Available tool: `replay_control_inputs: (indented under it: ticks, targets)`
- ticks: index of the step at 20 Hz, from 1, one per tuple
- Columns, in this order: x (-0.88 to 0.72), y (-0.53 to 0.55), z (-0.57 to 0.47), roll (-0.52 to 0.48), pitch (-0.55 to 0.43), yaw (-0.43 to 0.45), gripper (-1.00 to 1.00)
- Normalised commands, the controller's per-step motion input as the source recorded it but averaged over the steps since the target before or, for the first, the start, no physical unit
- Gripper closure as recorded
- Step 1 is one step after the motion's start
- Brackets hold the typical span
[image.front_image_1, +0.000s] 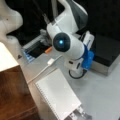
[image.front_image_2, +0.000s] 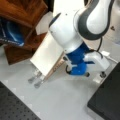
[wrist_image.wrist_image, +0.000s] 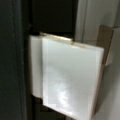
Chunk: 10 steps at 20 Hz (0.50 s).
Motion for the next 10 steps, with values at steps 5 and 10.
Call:
replay_control_inputs:
  ticks: [5,10]
  targets:
    - [-0.09,-0.08,-0.2,0.341,-0.043,-0.069,-1.0]
    - [-0.06,-0.11,-0.18,0.383,-0.052,-0.111,-1.0]
